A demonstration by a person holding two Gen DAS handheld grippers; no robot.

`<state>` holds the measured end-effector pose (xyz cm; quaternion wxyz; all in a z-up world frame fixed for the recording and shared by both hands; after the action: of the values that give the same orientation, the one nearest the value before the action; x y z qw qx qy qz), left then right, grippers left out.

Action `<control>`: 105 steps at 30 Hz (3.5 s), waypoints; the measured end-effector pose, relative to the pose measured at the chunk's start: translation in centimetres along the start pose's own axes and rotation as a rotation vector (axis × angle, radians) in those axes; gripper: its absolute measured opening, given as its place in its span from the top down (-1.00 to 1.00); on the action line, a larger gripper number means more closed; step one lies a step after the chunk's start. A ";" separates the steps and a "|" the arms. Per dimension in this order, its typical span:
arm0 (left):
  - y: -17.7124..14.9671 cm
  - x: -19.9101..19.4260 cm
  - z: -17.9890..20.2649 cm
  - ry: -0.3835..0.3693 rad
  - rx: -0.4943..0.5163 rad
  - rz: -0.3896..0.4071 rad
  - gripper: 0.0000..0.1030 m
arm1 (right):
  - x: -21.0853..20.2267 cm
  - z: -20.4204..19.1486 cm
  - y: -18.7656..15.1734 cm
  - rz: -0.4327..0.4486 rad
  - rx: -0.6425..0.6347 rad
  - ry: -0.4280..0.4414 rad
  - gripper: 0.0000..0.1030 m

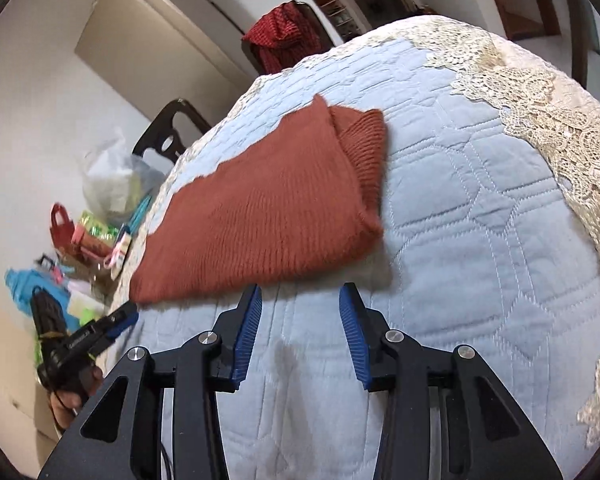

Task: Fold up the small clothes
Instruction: 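Grasp one side of the halved sweater with both tools and fold it inward, then lay the folded side down and open both tools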

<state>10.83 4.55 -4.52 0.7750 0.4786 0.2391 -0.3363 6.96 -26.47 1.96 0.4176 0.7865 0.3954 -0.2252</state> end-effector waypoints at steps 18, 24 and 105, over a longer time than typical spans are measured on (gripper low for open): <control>2.3 2.2 -0.2 -0.018 -0.065 0.016 0.67 | 0.7 2.8 2.6 0.079 0.187 0.025 0.65; 2.0 -0.3 0.5 -0.050 -0.047 0.027 0.75 | -0.7 2.1 2.6 0.081 0.178 0.068 0.72; -0.4 -1.2 5.8 0.109 0.330 0.025 0.33 | -2.2 -1.6 0.6 0.081 -0.176 -0.103 0.72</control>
<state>10.03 -0.42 -1.43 0.6759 0.6200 0.2163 -0.3348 6.15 -26.26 4.66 0.5137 0.7494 0.3597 -0.2125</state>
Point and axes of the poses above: each gripper's, at about its wrist camera, not at the fingertips, and x roughly the way its jaws point, z to its right, y to its top, the point moved 8 cm from there along x, roughly the way its jaws point, and after that the axes turned 1 degree about x, right-handed, at the moved point
